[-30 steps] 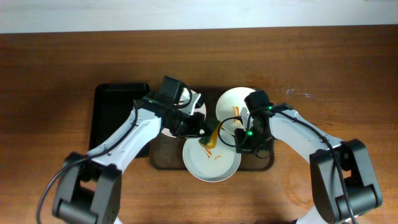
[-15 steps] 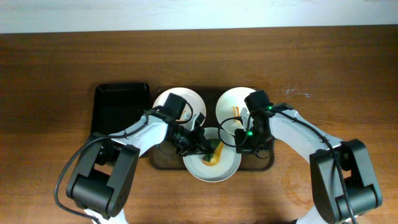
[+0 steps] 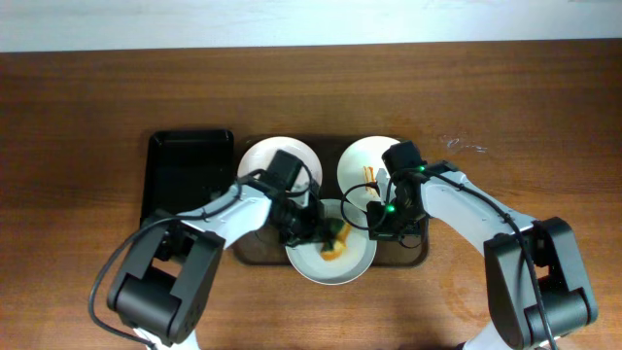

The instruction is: Clean dirty plates on tray and stack at the side

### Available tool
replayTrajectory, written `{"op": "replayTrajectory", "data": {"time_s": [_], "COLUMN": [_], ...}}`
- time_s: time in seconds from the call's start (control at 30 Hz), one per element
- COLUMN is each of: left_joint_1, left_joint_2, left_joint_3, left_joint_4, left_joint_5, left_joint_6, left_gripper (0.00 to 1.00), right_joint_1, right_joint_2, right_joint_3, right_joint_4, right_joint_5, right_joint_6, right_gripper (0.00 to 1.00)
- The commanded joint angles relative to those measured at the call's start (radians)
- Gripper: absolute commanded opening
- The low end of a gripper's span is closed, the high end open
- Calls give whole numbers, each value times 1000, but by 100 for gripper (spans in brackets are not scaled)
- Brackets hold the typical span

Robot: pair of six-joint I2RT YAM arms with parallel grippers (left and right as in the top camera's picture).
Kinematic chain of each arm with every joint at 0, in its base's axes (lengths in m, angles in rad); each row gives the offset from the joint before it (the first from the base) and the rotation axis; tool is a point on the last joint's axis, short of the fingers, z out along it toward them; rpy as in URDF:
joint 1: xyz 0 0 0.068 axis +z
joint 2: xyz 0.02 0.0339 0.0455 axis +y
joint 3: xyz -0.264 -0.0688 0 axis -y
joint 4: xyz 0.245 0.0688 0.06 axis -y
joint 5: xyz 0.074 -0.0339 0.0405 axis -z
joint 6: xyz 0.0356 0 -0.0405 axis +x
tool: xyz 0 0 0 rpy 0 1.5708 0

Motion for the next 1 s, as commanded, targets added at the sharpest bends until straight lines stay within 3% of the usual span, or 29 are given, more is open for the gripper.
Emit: {"op": "replayTrajectory", "data": {"time_s": [0.0,0.23,0.4,0.53,0.63,0.7,0.97], "left_joint_1": [81,98,105,212,332,393,469], "left_joint_2": [-29,-284,-414,-423,-423,-423,-342], "left_joint_3": [-13,-12,-12,-12,-12,-12,-12], "left_joint_4": [-41,-187,-156,-158,-149,-150,-127], "left_joint_5": [-235,-266,-315,-383,-402,-492,-747], "left_joint_6": [60,300,305,298,298,299,340], "left_gripper": [0,0,0,0,0,0,0], "right_joint_1": [6,6,6,7,7,31,287], "right_joint_2": [7,5,-80,-205,-321,-385,-398], "right_joint_3": [-9,-7,59,78,93,134,156], "right_joint_4": [-12,-32,-92,-161,-176,-174,-90], "right_joint_5": [33,49,116,209,376,526,1049], "right_joint_6": [8,5,1,-8,-14,-14,9], "right_gripper": [4,4,4,4,4,4,4]}}
